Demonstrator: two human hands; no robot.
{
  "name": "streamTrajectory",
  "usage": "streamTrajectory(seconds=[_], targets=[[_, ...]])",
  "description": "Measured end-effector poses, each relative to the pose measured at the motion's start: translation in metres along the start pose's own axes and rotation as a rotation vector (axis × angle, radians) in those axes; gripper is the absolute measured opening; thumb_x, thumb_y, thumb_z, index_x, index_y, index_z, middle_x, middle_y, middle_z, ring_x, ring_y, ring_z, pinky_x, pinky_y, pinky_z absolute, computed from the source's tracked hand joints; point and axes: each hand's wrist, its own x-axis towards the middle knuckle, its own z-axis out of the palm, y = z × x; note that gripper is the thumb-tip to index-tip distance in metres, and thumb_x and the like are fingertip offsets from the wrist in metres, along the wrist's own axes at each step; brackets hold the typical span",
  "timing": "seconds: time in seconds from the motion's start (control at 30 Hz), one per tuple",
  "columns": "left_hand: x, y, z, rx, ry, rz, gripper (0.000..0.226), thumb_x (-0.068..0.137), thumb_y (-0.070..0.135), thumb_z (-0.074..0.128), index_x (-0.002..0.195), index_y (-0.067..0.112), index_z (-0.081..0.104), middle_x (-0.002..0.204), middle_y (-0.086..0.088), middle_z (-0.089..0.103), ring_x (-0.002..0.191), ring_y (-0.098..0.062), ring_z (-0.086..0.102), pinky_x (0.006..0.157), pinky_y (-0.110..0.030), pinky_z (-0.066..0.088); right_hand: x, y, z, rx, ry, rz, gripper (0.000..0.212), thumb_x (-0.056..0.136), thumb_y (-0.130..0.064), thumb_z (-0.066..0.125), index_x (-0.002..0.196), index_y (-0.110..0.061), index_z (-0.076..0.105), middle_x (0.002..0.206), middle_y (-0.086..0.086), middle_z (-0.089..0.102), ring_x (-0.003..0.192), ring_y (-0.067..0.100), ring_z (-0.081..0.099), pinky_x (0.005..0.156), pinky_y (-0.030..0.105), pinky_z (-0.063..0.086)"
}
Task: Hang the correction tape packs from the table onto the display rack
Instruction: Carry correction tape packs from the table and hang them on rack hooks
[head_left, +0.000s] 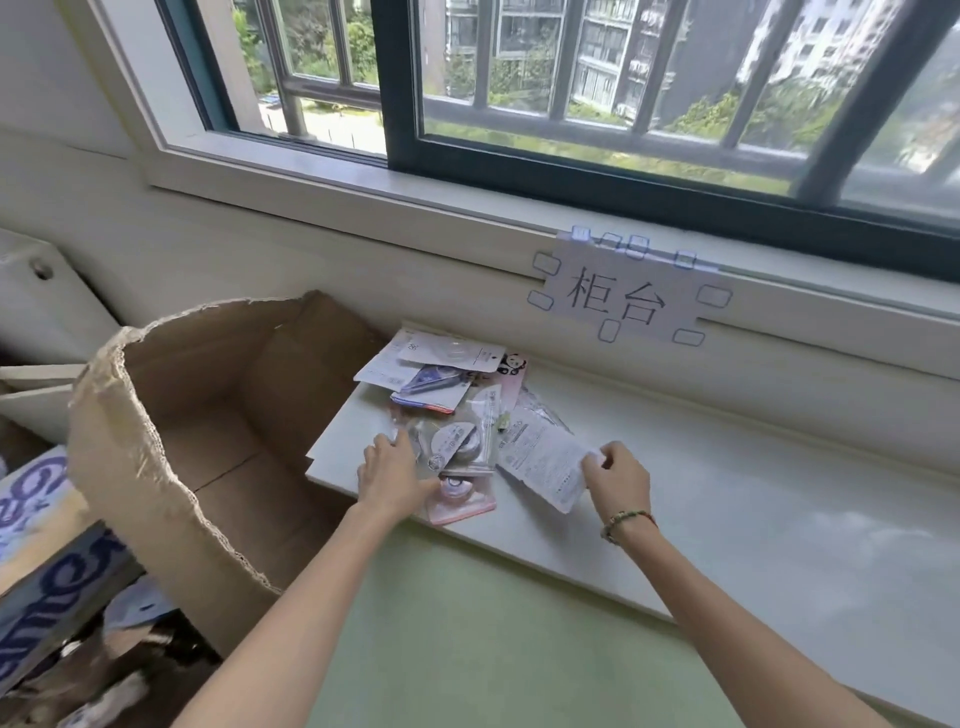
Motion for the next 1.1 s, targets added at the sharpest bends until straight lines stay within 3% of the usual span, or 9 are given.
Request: streamTrajectory(seconds=[0.2, 0.33, 0.5, 0.6, 0.67, 0.73, 0.83, 0.97, 1.1], targets=[[-0.012, 0.011, 0.004, -0.043, -0.061, -0.030, 0.103, 0.068, 0.067, 0.072, 0.145, 0.016, 0.026, 0.132, -0.015, 0.033, 0.128, -0.034, 0.032, 0.103, -0.048, 0.037, -0.023, 0.031, -0.042, -0.270, 0.247, -0.501, 0.015, 0.075, 0.006, 0.066, 0.076, -0.002, 0.053, 0.081, 0.011, 0.058, 0.071, 0.032, 0.057, 0.057, 0.033, 0.047], [-0.034, 0.017, 0.014, -0.098, -0.055, 0.003, 0.095, 0.066, 0.066, 0.074, 0.133, 0.010, 0.036, 0.128, -0.015, 0.033, 0.123, -0.035, 0.036, 0.103, -0.047, 0.039, -0.055, 0.061, -0.040, -0.551, 0.100, -0.740, 0.051, 0.045, 0.010, 0.078, 0.080, -0.008, 0.045, 0.102, 0.024, 0.065, 0.083, 0.037, 0.067, 0.064, 0.036, 0.057], [-0.060, 0.013, 0.027, -0.143, 0.009, 0.052, 0.085, 0.075, 0.050, 0.073, 0.137, 0.007, 0.035, 0.124, -0.018, 0.033, 0.118, -0.041, 0.038, 0.102, -0.042, 0.036, -0.089, 0.088, -0.017, -0.757, -0.147, -0.707, 0.068, 0.032, -0.011, 0.081, 0.090, -0.011, 0.045, 0.108, 0.010, 0.057, 0.080, 0.030, 0.065, 0.063, 0.033, 0.052], [-0.072, 0.007, 0.032, -0.165, 0.016, 0.047, 0.084, 0.074, 0.042, 0.075, 0.138, 0.009, 0.034, 0.125, -0.016, 0.030, 0.118, -0.040, 0.036, 0.101, -0.042, 0.037, -0.100, 0.085, -0.010, -0.767, -0.091, -0.672, 0.045, 0.054, -0.047, 0.066, 0.079, -0.012, 0.053, 0.094, 0.008, 0.062, 0.071, 0.028, 0.062, 0.064, 0.034, 0.051], [-0.080, 0.001, 0.036, -0.170, 0.014, 0.027, 0.087, 0.073, 0.039, 0.075, 0.142, 0.012, 0.030, 0.127, -0.016, 0.031, 0.120, -0.038, 0.033, 0.100, -0.043, 0.037, -0.102, 0.074, -0.004, -0.745, -0.070, -0.572, 0.050, 0.062, -0.056, 0.054, 0.082, -0.011, 0.058, 0.085, 0.008, 0.060, 0.071, 0.029, 0.060, 0.069, 0.038, 0.050], [-0.087, -0.004, 0.039, -0.152, 0.009, 0.004, 0.090, 0.072, 0.039, 0.074, 0.143, 0.012, 0.027, 0.129, -0.016, 0.034, 0.121, -0.037, 0.032, 0.099, -0.043, 0.038, -0.098, 0.058, 0.006, -0.717, -0.068, -0.450, 0.063, 0.069, -0.054, 0.065, 0.109, -0.007, 0.058, 0.108, 0.013, 0.056, 0.100, 0.035, 0.057, 0.088, 0.045, 0.044], [-0.094, -0.011, 0.040, -0.185, 0.030, -0.015, 0.091, 0.070, 0.039, 0.074, 0.142, 0.010, 0.026, 0.125, -0.014, 0.033, 0.119, -0.034, 0.031, 0.100, -0.040, 0.038, -0.084, 0.040, 0.019, -0.777, -0.232, -0.215, 0.095, 0.081, -0.053, 0.062, 0.149, -0.009, 0.013, 0.147, 0.014, 0.025, 0.137, 0.030, 0.025, 0.111, 0.041, 0.023], [-0.105, -0.021, 0.040, -0.277, 0.086, -0.032, 0.095, 0.067, 0.032, 0.077, 0.142, 0.005, 0.025, 0.115, -0.010, 0.028, 0.113, -0.032, 0.037, 0.099, -0.031, 0.037, -0.081, 0.030, 0.031, -0.785, -0.268, -0.164, 0.092, 0.086, -0.036, 0.061, 0.150, -0.008, 0.002, 0.144, 0.013, 0.028, 0.132, 0.030, 0.030, 0.105, 0.041, 0.033], [-0.123, -0.021, 0.037, -0.318, 0.074, -0.039, 0.112, 0.068, 0.030, 0.079, 0.150, 0.006, 0.007, 0.119, -0.011, 0.024, 0.115, -0.031, 0.039, 0.101, -0.030, 0.039, -0.102, 0.041, 0.020, -0.739, -0.198, -0.070, 0.090, 0.087, -0.040, 0.059, 0.148, -0.006, 0.002, 0.139, 0.012, 0.026, 0.124, 0.030, 0.034, 0.098, 0.043, 0.039]])
